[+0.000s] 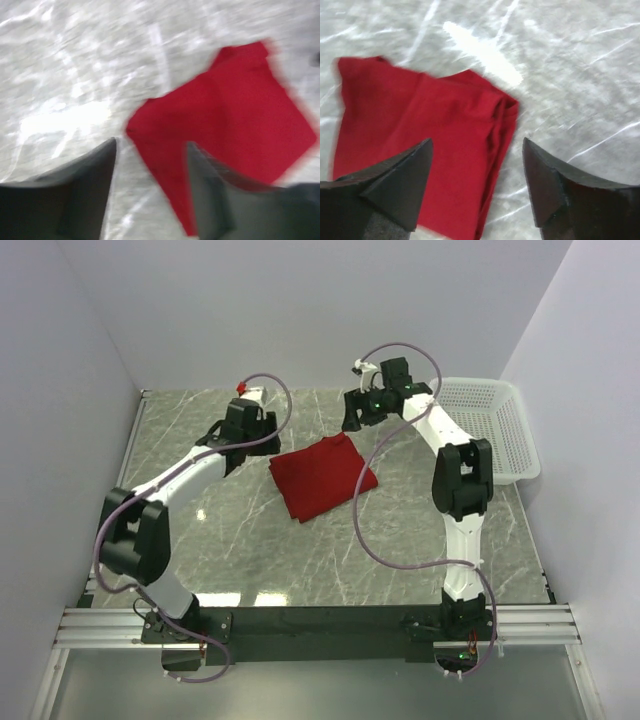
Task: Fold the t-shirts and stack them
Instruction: Fold the tshirt
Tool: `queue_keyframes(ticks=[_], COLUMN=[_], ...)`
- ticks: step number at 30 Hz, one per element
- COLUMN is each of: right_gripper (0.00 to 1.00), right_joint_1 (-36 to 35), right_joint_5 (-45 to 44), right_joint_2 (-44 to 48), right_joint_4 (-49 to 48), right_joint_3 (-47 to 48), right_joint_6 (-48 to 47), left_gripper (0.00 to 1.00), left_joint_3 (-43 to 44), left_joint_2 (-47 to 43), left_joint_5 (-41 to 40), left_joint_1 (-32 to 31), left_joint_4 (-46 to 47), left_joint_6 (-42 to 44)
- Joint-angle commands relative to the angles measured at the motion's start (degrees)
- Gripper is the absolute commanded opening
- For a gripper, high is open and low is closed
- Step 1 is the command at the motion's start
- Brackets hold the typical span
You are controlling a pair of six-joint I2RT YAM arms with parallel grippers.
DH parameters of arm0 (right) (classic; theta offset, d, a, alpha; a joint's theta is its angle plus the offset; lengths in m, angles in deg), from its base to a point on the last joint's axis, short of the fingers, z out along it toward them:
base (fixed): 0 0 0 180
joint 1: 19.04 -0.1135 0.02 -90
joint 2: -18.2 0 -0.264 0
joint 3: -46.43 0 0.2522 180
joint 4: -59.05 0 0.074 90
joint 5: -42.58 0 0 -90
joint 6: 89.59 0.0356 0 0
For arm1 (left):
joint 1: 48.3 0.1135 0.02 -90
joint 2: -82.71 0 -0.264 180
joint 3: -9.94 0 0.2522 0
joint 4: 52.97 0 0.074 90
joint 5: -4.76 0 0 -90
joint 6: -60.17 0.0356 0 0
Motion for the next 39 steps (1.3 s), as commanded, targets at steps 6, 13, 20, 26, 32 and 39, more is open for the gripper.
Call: queue_keyframes(ticks=[6,13,20,26,32,39], right_gripper=[0.14,0.17,0.17,0.18,0.18,0.24], right_joint_1=[-0.9,-3.1,-4.0,-4.0,-3.8,-1.6], right_joint_5=[14.8,4.7,-2.2,-11.4,-16.9,-17.1], right_joint_2=[-1.8,-10.5,-12.9,-15.2,-17.4,-16.0], right_joint_4=[8.8,7.9,7.5,6.9,6.2,6.2], right_joint_3=[5.4,12.6,13.3,16.5,20.7,20.1], right_joint_6=[0.6,11.9,14.7,18.3,20.8,18.5], left_gripper=[0.12,0.06,0.05,0.06,0.05,0.17], left_joint_3=[-4.0,-0.7,1.4,2.1,1.7,2.1], left_joint_2=[0.2,7.8,12.7,14.8,15.5,13.6], left_joint_5=[21.6,22.3,19.7,18.8,17.8,13.6], left_joint_1=[0.1,0.0,0.2,0.7,1.3,2.0], left_joint_4=[11.0,13.2,11.8,11.6,9.2,8.9], left_joint_6=[-11.1,-14.6,-15.1,-15.5,-15.1,-14.3])
